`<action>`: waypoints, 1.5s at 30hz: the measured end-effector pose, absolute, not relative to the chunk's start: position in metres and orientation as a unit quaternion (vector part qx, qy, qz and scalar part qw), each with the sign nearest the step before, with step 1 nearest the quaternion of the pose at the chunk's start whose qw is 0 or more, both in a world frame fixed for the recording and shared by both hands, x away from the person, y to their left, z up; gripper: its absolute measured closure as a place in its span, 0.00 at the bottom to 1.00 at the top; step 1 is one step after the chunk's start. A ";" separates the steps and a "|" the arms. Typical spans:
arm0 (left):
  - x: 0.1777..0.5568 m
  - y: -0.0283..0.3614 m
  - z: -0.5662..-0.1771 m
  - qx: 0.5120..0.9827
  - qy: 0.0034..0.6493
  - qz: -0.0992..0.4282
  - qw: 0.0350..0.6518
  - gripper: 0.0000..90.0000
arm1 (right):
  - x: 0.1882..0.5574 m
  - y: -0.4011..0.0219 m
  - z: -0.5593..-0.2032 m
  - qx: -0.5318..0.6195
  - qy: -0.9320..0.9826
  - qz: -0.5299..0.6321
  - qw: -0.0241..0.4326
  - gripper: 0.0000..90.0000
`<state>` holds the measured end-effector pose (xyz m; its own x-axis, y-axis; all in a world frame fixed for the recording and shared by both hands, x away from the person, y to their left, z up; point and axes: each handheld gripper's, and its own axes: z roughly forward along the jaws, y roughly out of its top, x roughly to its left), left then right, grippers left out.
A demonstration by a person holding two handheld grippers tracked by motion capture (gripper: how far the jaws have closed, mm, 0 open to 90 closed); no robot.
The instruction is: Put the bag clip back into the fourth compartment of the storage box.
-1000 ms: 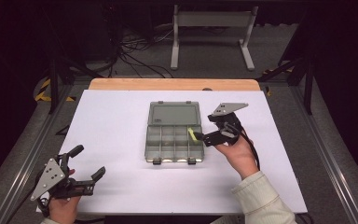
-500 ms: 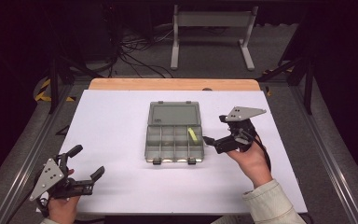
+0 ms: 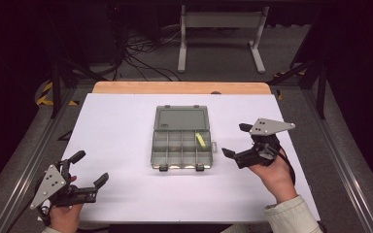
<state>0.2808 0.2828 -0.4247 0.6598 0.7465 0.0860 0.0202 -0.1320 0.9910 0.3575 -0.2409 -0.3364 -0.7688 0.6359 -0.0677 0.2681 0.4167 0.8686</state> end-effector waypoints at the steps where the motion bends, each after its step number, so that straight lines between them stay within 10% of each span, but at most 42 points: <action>1: 0.281 0.283 -0.425 0.688 0.279 0.304 0.597 0.01 | 0.354 -0.245 -0.338 0.278 0.817 0.464 0.201 0.02; 45: 0.280 0.284 -0.426 0.688 0.268 0.302 0.603 0.00 | 0.318 -0.292 -0.420 0.290 0.765 0.532 0.219 0.00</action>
